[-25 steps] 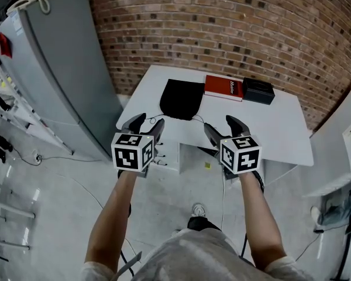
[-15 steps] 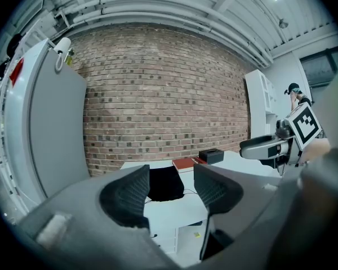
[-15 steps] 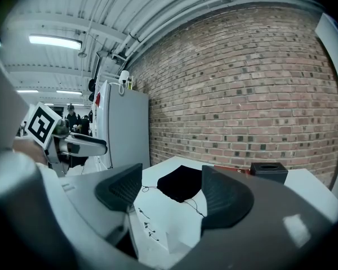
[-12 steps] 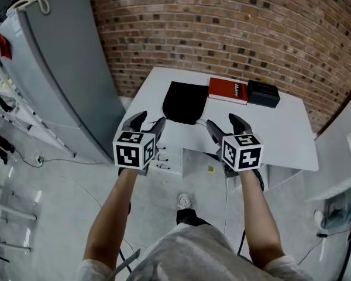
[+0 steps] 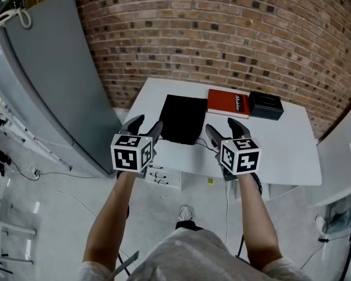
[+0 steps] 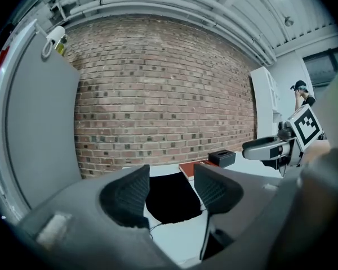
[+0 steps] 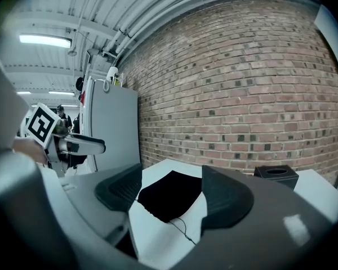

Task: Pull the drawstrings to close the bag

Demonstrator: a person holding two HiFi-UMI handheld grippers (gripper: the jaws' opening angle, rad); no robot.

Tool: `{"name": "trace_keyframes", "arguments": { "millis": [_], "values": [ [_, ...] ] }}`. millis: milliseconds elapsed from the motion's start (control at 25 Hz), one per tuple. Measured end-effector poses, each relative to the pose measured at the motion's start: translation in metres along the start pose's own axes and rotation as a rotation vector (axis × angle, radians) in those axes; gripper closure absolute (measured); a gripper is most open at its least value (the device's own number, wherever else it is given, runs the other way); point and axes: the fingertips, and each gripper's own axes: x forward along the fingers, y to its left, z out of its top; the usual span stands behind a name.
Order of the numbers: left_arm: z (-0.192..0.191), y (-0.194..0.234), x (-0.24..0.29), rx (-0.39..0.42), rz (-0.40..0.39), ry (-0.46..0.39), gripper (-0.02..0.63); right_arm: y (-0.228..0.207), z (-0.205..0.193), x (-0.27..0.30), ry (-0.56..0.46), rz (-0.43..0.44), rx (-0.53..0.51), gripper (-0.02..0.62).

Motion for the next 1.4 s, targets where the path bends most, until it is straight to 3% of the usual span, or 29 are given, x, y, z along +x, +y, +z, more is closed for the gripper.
{"name": "trace_keyframes", "arguments": {
  "millis": [680, 1080, 1400],
  "values": [
    [0.027, 0.053, 0.170, -0.015, -0.034, 0.045, 0.353, -0.099, 0.026, 0.146, 0.040, -0.046, 0.042, 0.279],
    [0.040, 0.063, 0.221, -0.007, -0.053, 0.053, 0.351, -0.128, 0.033, 0.184, 0.046, -0.059, 0.055, 0.279],
    [0.037, 0.062, 0.227, -0.003, -0.082, 0.064, 0.351, -0.127, 0.027, 0.183, 0.060, -0.080, 0.075, 0.279]
  ]
}}
